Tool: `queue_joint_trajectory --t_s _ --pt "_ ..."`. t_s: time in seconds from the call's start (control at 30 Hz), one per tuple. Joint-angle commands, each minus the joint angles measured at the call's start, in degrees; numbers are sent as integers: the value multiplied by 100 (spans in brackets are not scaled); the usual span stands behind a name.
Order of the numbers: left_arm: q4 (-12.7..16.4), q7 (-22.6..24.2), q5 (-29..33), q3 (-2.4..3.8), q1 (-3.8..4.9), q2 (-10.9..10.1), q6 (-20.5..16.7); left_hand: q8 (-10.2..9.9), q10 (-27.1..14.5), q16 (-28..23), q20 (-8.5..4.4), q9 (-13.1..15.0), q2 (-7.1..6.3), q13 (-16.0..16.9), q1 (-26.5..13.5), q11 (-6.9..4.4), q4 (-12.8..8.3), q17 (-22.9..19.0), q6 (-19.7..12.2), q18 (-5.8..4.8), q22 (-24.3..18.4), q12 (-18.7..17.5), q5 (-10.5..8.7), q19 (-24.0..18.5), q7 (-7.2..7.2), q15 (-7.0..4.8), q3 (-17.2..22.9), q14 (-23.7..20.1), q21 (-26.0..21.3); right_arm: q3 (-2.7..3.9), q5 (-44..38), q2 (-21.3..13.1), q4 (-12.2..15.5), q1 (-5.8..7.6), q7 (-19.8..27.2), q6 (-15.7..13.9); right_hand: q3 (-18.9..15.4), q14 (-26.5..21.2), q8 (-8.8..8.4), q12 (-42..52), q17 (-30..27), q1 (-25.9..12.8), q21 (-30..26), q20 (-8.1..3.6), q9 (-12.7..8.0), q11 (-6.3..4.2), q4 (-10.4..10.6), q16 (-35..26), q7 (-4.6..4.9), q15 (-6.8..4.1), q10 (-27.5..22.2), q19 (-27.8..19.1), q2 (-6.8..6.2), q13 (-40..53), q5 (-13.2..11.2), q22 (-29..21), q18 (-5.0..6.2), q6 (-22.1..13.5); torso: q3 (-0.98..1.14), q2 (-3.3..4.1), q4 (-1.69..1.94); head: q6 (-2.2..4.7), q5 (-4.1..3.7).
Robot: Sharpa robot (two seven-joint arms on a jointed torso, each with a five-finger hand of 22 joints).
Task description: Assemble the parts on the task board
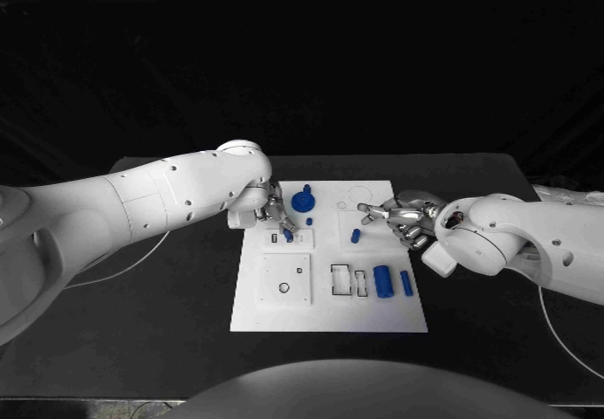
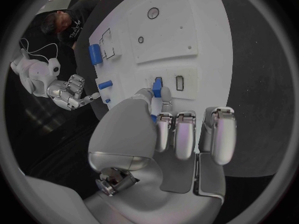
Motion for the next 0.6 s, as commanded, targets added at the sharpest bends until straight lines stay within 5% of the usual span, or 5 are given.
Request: queue_joint_trajectory --t_s 0.03,0.43,0.6 --pt "79 168 77 2 1 -54 -270 11 595 15 -28 7 -34 1509 61 -31 8 1506 51 -43 1509 14 40 603 -1 -20 43 618 14 -1 -19 -10 0 -7 0 81 -24 617 17 16 1505 37 26 58 8 30 -2 23 167 42 601 600 31 1508 21 1506 -81 -46 -1 0 2 0 -13" --pt "457 316 99 2 3 -315 -772 -3 595 15 -32 4 -114 1509 128 -38 7 1506 75 -43 1509 14 167 603 -8 -23 103 618 14 -1 -19 -13 -1 -10 -2 88 -26 617 20 16 1505 48 26 59 8 31 -3 23 168 43 601 600 34 1508 39 1506 -81 -48 3 -3 -1 0 10" --pt "827 294 13 0 4 -556 -1160 -3 595 15 -32 4 -117 1509 128 -38 9 1506 78 -43 1509 14 173 603 -8 -23 104 618 14 -1 -19 -20 -1 -12 -1 90 -26 617 20 16 1505 48 26 59 8 31 -3 23 168 43 601 600 34 1508 39 1506 -81 -48 3 2 -3 0 5"
